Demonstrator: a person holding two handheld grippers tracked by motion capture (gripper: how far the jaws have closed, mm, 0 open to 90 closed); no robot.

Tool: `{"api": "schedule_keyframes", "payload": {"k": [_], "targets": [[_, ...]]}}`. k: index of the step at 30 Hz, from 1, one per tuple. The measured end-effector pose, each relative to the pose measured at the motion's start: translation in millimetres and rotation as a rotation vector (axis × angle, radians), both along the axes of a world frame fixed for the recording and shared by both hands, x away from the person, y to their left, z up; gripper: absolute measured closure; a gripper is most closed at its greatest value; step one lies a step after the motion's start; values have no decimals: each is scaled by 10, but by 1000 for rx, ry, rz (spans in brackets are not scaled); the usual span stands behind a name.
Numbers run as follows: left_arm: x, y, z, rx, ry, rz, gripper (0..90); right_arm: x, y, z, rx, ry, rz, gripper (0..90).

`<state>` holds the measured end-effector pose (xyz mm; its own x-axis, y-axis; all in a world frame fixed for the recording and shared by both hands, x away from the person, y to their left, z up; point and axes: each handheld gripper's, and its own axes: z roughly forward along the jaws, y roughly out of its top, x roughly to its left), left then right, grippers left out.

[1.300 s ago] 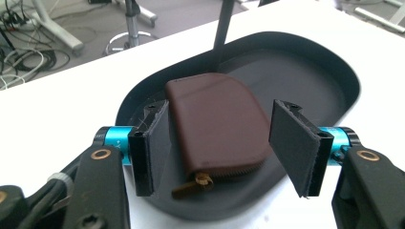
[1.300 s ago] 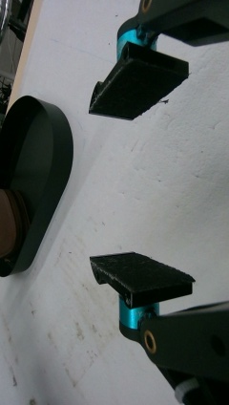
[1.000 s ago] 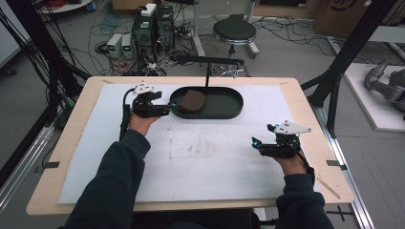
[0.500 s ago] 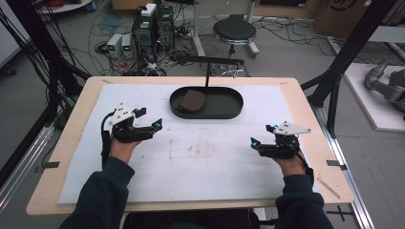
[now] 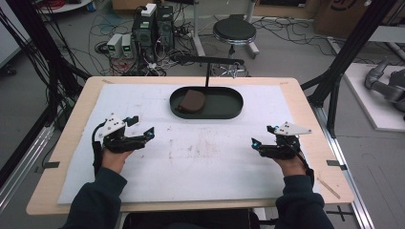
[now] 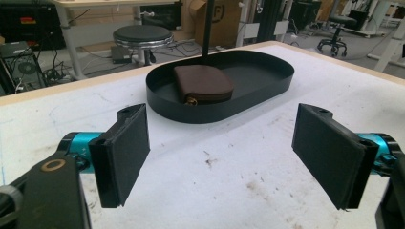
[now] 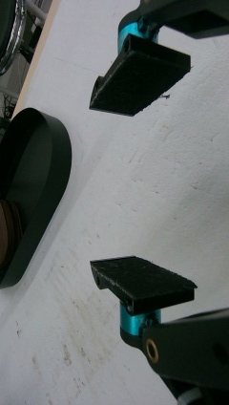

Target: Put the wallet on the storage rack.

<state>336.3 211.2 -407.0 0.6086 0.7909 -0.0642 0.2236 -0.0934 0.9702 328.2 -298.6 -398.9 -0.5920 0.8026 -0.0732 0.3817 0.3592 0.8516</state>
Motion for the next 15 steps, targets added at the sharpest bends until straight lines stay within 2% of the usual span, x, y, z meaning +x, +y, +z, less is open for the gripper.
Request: {"api": "schedule_keyframes", "payload": {"k": [5, 9, 15], "targets": [[-13, 62, -57, 0, 6, 5, 203, 6, 8, -27, -7, 3, 4, 216], [-4, 98, -90, -2, 15, 16, 203, 34, 8, -87, -16, 28, 9, 216], [10, 102, -126, 6, 34, 20, 203, 43, -4, -89, -8, 27, 2, 216]]}}
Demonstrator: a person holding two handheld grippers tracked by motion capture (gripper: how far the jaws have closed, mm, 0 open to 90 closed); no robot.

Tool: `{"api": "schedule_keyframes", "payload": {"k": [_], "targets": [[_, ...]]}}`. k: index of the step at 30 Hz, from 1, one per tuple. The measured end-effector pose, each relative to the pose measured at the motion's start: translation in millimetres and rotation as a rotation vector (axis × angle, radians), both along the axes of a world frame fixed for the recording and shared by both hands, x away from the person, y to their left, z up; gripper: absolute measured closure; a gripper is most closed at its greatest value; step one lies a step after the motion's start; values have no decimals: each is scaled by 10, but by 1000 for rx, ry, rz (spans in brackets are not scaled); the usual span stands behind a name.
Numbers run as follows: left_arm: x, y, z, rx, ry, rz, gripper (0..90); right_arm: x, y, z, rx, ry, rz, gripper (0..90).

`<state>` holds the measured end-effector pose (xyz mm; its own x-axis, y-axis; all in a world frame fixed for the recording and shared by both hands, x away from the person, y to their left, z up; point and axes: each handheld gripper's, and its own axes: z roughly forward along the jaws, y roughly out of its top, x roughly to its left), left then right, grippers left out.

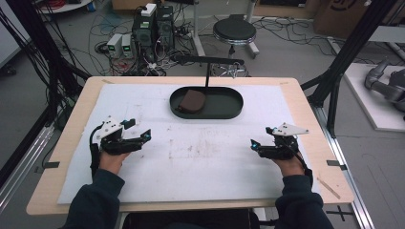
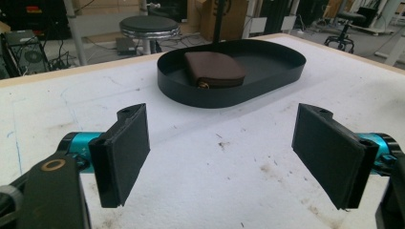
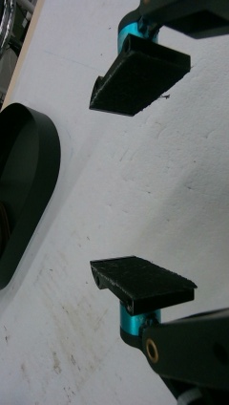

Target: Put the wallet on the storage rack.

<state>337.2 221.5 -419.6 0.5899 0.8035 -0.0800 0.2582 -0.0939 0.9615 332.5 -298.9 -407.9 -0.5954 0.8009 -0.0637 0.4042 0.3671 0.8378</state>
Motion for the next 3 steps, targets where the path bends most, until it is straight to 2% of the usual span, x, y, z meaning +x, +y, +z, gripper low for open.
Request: {"api": "schedule_keyframes", "payload": {"k": [3], "targets": [[3, -9, -6, -5, 12, -7, 203, 0, -8, 1, 1, 0, -2, 216]]}}
